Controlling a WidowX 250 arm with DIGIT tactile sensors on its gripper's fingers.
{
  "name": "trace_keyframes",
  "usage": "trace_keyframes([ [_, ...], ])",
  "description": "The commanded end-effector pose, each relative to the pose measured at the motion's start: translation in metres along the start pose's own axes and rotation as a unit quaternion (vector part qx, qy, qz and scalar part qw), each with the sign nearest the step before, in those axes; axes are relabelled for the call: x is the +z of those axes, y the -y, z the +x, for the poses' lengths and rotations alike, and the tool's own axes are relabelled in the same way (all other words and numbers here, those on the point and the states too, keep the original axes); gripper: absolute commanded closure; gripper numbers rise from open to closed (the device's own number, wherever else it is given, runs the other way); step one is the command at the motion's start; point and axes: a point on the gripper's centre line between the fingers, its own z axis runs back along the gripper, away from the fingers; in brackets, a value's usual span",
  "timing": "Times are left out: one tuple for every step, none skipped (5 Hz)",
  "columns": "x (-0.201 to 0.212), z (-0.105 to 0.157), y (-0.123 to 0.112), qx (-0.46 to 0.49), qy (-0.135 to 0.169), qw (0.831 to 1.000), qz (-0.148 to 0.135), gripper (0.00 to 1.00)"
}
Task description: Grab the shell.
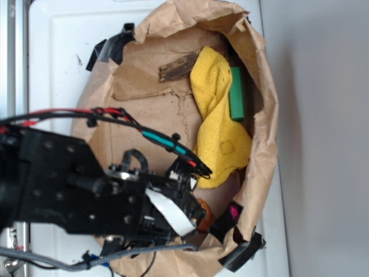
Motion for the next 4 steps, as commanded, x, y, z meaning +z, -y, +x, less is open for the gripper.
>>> trace_keyframes([
  [0.061,-0.005,-0.03,0.072,0.023,0.997,0.011,1.0],
  [0.07,-0.009,-0.035,0.069,0.017,0.997,-0.007,0.0],
  [0.056,-0.007,-0.03,0.047,0.005,0.999,0.007,0.0],
  [0.035,-0.004,-0.036,0.049,-0.008,0.999,0.013,0.0],
])
